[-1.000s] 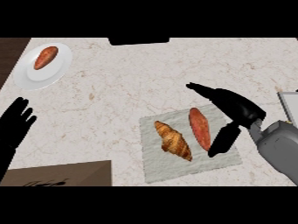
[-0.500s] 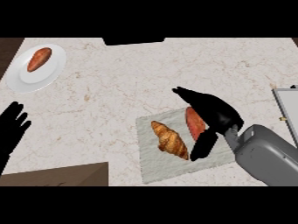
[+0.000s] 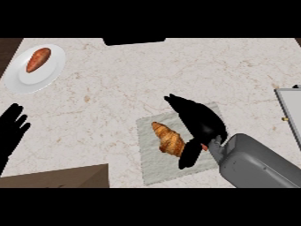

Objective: Pick the croissant from the placemat and place it in the tiered shelf

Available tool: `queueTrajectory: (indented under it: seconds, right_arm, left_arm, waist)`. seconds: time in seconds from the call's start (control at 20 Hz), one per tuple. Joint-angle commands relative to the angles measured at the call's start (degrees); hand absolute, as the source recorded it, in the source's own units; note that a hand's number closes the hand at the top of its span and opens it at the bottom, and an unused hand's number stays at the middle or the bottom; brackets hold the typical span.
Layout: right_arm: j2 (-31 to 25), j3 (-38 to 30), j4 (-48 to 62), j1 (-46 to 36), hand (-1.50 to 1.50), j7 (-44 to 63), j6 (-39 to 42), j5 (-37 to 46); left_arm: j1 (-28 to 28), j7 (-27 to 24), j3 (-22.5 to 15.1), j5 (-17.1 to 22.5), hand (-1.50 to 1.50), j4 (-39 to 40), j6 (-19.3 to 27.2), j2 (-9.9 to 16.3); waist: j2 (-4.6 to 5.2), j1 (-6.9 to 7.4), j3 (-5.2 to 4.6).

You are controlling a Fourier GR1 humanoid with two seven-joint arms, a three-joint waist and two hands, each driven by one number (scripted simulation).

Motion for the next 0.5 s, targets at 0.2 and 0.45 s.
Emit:
queueTrajectory:
  seconds: [0.2,0.45]
  right_arm:
    - [2.1,3.0,2.6,1.3,-1.5,2.4,-3.9,6.3]
    - [3.6,3.4,4.0,0.5,-1.5,1.7,-4.6,7.9]
  left_arm:
    - [1.0,-2.1,-3.1,0.0,0.0,9.7,0.0,-4.1]
    - [0.5,-1.1,-3.1,0.4,0.0,10.2,-0.3,-3.5]
  waist:
    - [1.3,-0.24,-4.4]
    - [1.48,0.05,-4.37]
